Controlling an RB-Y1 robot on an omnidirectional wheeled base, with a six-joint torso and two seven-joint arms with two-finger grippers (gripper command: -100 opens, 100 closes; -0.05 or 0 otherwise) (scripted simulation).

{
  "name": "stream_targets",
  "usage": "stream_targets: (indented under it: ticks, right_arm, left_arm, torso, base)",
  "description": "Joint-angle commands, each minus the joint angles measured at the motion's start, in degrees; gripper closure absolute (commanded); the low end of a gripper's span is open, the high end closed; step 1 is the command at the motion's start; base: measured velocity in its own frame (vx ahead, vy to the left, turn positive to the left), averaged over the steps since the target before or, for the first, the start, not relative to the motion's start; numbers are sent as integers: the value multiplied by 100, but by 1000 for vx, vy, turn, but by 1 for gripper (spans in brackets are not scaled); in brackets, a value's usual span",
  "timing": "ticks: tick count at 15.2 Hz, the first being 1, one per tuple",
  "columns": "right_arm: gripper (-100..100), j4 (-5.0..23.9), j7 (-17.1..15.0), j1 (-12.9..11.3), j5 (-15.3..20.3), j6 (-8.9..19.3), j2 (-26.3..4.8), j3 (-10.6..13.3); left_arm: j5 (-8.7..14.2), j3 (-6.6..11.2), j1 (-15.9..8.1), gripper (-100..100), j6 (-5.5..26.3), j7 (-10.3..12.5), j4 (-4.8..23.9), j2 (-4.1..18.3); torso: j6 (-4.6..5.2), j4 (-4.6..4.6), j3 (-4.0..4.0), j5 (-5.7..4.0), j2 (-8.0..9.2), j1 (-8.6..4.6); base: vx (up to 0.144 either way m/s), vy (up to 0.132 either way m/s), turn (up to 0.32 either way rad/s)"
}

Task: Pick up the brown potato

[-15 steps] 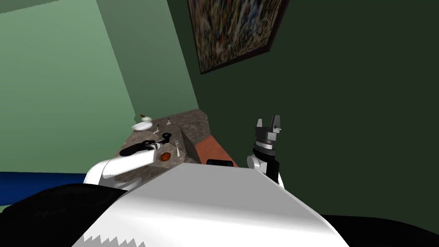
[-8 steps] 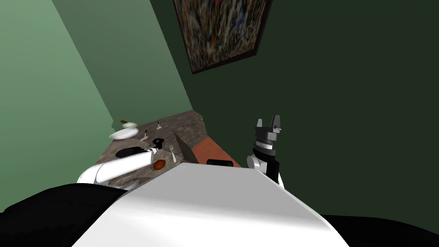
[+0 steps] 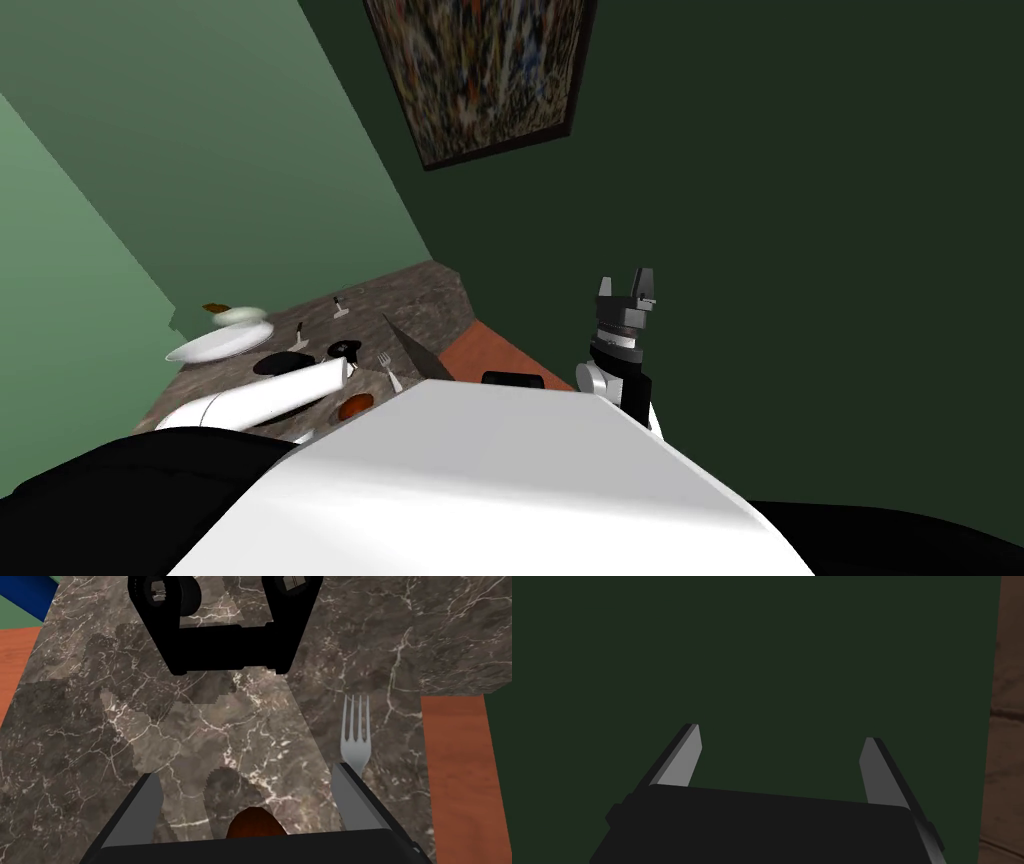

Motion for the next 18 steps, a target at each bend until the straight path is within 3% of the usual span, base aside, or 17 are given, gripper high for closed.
stream_targets:
  ticks: [1,2,3,5,6,9,10,11,12,14,18]
  right_arm:
    - [0,0,0,0,0,0,0,0]
    - [0,0,0,0,0,0,0,0]
    - [0,0,0,0,0,0,0,0]
    - [0,0,0,0,0,0,0,0]
    - [0,0,0,1,0,0,0,0]
    - [0,0,0,-1,0,0,0,0]
    - [0,0,0,0,0,0,0,0]
    - [0,0,0,0,0,0,0,0]
    - [0,0,0,0,0,0,0,0]
    - [0,0,0,0,0,0,0,0]
    - [0,0,0,1,0,0,0,0]
  left_arm:
    - [-29,88,69,-100,286,276,8,-147]
    - [-29,88,69,-100,342,276,8,-147]
    - [-31,174,106,-100,508,464,33,-254]
    - [-31,174,106,-100,601,464,33,-254]
    - [-32,250,140,-100,821,627,60,-372]
    - [-31,315,170,-100,1103,767,86,-503]
    - [-29,368,196,-100,1254,882,111,-648]
    - [-29,368,196,-100,1352,882,111,-648]
    - [-26,410,217,-100,1495,974,133,-805]
    - [-26,410,217,-100,1600,974,133,-805]
    - [-15,465,238,-100,2166,1106,170,-1200]
  torso:
    - [0,0,0,0,0,0]
    - [3,-1,-1,0,-2,-1]
    - [2,-1,-2,0,-3,-2]
    - [2,-1,-2,0,-2,2]
    - [-2,-1,-2,0,-4,-2]
    - [3,-1,-3,-2,-4,-6]
    - [1,-1,-3,-2,-4,-4]
    - [2,-1,-3,0,-4,-6]
    - [0,-1,-3,-1,-5,-6]
    - [-1,-2,-5,-1,-8,-6]
    - [-1,-4,-9,-3,-16,-15]
  base:
    - [-22,48,-235]
    - [-25,48,-271]
    - [-29,59,-405]
    - [-28,48,-190]
    - [-28,32,-153]
    - [-27,38,-259]
    - [-33,42,-226]
    - [-28,37,-196]
    - [-22,36,-227]
    - [-15,29,-90]
    - [-3,17,-110]
